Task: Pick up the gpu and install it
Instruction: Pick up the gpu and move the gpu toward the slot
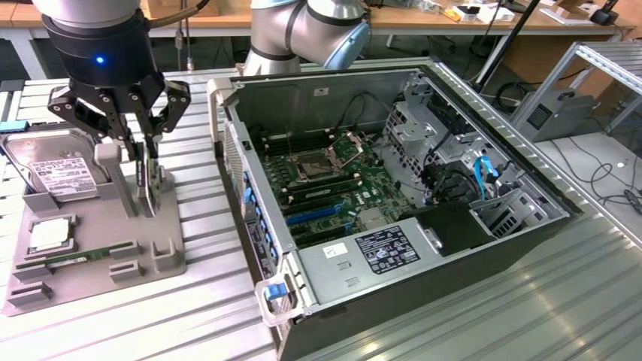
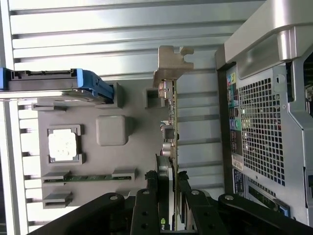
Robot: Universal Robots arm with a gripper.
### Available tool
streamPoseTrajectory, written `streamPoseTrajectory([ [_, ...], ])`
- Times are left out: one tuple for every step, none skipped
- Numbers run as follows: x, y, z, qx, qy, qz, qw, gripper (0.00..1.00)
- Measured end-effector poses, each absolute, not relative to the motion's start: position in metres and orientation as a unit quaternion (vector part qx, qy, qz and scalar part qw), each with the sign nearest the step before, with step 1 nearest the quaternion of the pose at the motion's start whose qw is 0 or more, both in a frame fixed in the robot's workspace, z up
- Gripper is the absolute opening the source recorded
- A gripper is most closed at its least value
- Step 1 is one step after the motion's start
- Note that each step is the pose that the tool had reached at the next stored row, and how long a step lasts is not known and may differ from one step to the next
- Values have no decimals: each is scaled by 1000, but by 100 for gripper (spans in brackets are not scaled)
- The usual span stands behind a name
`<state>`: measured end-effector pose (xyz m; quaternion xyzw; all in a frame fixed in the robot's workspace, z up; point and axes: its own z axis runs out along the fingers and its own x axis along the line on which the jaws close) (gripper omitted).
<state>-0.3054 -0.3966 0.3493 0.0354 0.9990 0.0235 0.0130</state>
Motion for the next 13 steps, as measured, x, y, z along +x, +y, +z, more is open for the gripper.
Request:
streamPoseTrajectory([
  [-305,-397,350,35,999,24,13,27],
  [-305,-397,351,35,999,24,13,27],
  [-305,-397,352,35,999,24,13,27],
  [-305,-397,352,35,999,24,13,27],
  [-305,-397,353,35,999,24,13,27],
  [-305,-397,355,35,999,24,13,27],
  [-305,-397,356,35,999,24,13,27],
  [-305,-397,357,35,999,24,13,27],
  [-305,-397,359,35,999,25,13,27],
  [-305,-397,360,35,999,25,13,27],
  [-305,-397,360,35,999,25,13,27],
  [-305,-397,362,35,999,25,13,27],
  [-305,-397,362,35,999,25,13,27],
])
